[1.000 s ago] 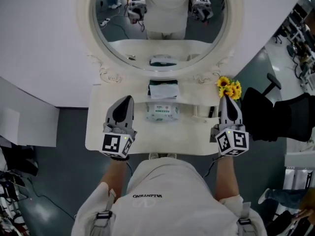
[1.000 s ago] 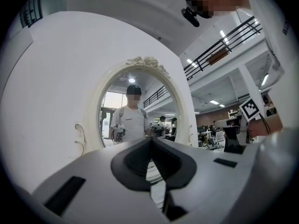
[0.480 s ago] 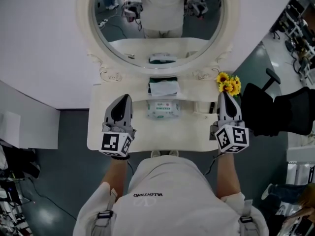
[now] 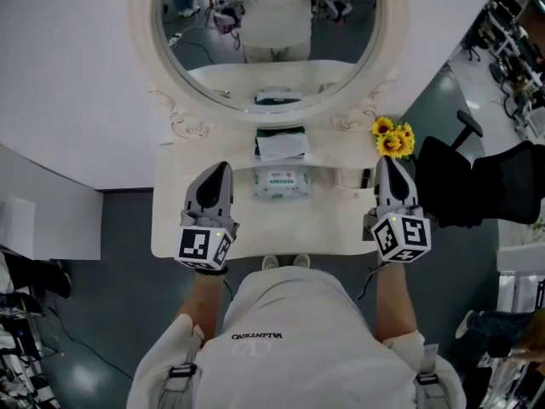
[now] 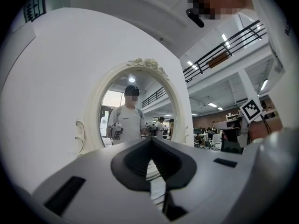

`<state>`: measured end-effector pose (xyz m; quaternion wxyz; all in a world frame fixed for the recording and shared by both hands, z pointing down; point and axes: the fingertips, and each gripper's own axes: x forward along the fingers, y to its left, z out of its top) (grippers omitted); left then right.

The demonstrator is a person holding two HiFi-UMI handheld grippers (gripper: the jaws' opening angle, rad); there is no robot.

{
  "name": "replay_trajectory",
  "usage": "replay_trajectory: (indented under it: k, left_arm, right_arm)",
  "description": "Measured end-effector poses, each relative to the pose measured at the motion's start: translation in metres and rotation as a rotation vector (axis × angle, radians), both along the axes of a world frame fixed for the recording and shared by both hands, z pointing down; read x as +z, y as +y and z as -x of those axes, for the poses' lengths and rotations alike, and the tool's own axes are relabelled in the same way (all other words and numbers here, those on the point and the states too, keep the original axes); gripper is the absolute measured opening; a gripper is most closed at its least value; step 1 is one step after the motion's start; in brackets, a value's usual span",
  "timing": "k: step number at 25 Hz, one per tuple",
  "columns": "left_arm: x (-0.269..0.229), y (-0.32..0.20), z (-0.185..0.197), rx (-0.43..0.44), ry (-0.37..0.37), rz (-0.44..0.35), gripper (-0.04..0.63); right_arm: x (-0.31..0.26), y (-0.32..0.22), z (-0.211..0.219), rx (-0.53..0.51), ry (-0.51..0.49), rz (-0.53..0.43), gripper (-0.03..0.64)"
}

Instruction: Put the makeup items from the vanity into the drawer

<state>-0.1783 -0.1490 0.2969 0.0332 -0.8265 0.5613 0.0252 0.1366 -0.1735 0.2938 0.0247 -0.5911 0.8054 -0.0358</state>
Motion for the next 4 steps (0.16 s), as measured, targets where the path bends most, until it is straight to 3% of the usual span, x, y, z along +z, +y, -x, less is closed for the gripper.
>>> replay_trajectory:
  k: [4]
  left_arm:
    - [0.0016,0.0023,-0.0012,0.004,-0.005,0.006,-0.002]
  right_arm:
    - [0.001,0.0034,-0.0006,0.001,-0.01,0.01,0.008]
